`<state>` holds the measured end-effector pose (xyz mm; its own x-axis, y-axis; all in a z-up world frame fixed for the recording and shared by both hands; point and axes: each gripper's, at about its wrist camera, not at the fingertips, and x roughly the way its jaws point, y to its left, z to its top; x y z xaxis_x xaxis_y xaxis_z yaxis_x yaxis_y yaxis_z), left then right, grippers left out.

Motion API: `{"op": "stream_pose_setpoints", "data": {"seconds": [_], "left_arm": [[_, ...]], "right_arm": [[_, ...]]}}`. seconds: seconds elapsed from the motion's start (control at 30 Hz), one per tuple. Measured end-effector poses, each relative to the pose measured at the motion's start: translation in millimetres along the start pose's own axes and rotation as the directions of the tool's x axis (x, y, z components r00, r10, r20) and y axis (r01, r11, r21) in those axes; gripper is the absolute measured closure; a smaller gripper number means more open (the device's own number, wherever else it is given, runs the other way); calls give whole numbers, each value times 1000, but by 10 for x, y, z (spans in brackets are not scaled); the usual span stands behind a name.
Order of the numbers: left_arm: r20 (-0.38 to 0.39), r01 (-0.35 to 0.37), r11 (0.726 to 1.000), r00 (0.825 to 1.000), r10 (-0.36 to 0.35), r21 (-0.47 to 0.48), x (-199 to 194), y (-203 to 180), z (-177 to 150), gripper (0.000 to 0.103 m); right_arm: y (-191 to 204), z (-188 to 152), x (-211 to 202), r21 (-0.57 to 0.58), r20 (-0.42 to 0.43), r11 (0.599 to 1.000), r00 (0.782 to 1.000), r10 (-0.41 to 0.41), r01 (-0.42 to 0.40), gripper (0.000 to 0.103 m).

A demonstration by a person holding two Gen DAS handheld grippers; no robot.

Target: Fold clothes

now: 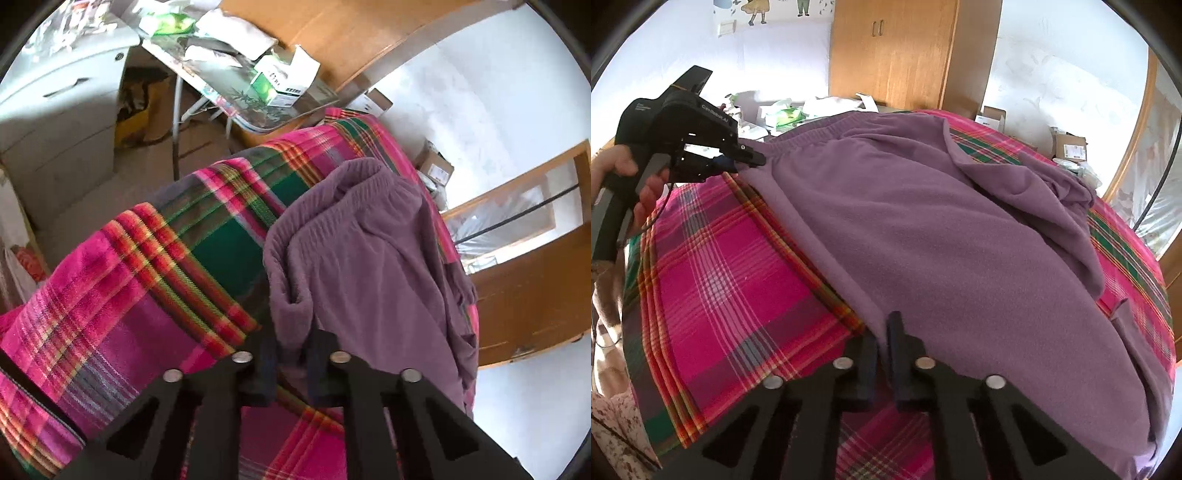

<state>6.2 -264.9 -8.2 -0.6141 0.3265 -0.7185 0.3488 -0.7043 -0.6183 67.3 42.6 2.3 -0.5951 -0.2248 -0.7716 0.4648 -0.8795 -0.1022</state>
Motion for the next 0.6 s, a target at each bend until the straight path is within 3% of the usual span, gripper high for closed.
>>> {"op": "stream_pose_setpoints", "data": {"seconds": [0.13, 0.6], "left_arm": [[25, 35, 999, 999, -34, -21, -75, 67, -47, 95], [17, 28, 999, 999, -29, 19, -437, 201, -429, 95]], "right_arm": [[74, -54, -132, -38, 28, 999, 1000, -12, 14, 101], [228, -297, -508, -78, 23, 997, 999, 24, -22, 101]]}}
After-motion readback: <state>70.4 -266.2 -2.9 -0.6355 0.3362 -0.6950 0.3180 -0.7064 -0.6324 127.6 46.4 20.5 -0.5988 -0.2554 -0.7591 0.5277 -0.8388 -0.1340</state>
